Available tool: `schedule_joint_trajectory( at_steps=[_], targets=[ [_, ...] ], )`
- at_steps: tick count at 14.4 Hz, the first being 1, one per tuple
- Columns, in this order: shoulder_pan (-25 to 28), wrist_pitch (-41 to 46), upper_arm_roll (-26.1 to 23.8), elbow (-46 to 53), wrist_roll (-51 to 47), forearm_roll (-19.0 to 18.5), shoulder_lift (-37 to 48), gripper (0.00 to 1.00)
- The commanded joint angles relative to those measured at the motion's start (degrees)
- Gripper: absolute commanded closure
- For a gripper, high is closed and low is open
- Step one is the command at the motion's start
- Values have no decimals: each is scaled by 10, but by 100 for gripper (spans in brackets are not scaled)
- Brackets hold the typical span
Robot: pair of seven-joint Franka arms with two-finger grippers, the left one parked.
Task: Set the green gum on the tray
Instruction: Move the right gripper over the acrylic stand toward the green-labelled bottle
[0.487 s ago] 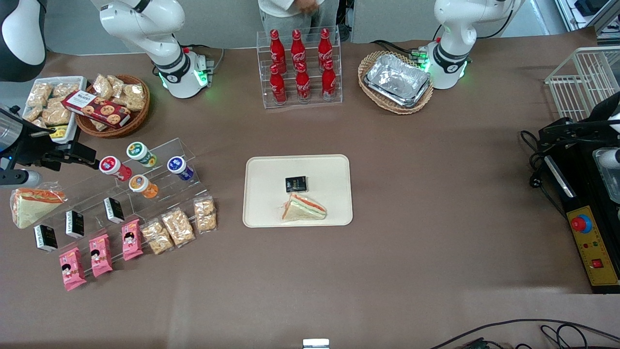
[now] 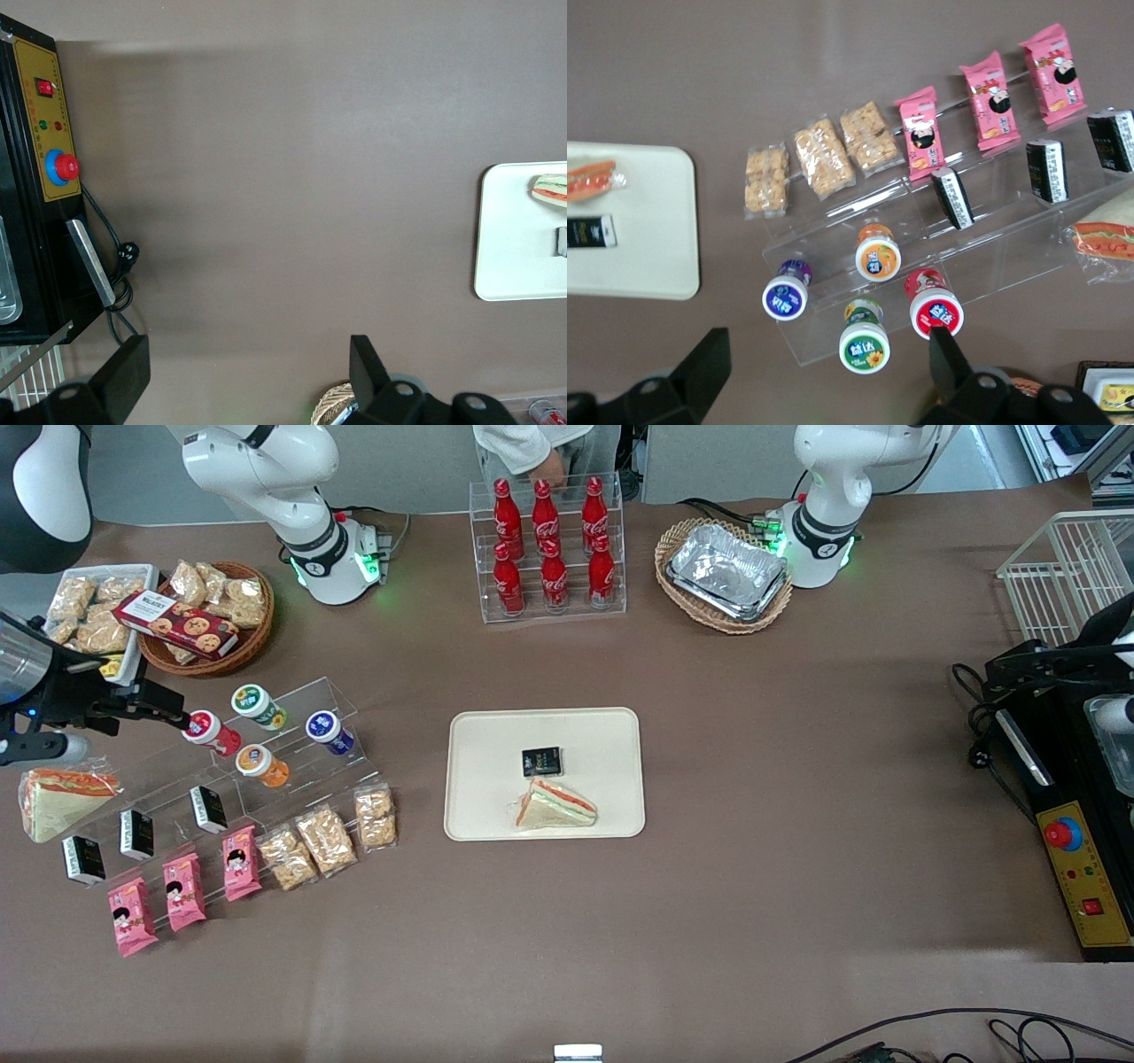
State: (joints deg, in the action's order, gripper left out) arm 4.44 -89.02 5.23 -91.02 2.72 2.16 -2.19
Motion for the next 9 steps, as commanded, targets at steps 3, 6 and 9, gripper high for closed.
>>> schedule_joint_trajectory(
  at_steps=[3,6,9],
  targets=[
    [1,25,1,-56,55,13,74,0],
    [1,51,3,-90,75,12,120,0],
    [0,32,5,-157,75,12,174,0]
  ],
)
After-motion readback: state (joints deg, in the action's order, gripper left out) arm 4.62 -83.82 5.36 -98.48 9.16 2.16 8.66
